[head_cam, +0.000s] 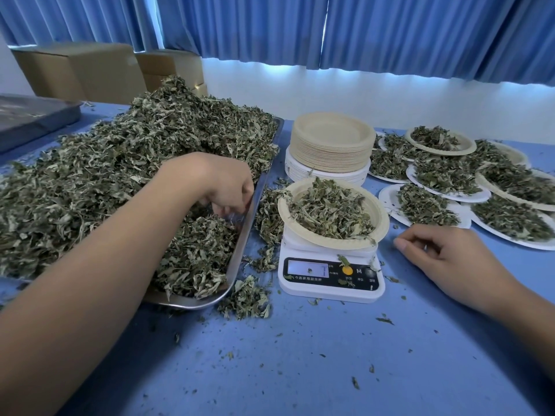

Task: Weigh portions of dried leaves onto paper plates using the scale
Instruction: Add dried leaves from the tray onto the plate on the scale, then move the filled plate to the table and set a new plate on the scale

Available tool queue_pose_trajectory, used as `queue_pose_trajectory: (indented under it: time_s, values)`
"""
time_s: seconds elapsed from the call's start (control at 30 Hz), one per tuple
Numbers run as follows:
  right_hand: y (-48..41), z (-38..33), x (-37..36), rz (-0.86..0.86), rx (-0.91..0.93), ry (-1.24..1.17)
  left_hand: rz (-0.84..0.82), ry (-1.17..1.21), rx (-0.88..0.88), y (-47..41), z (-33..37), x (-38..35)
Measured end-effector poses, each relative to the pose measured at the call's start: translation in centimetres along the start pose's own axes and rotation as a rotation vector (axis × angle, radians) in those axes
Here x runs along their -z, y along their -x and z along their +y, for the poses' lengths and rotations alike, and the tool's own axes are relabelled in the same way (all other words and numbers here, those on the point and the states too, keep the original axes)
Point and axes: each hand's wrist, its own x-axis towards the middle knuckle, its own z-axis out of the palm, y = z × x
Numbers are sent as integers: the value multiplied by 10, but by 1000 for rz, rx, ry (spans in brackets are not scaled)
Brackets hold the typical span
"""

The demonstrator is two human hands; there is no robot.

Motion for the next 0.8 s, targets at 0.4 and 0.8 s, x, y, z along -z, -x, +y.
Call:
queue_pose_trajectory:
  time_s: [0.4,0.8]
  values:
    - [-8,-14,-17,100,-195,-684,304,188,-156,5,50,-13]
    - [-6,-26,-17,119,-339,-986,300,329,-194,0,75,-36]
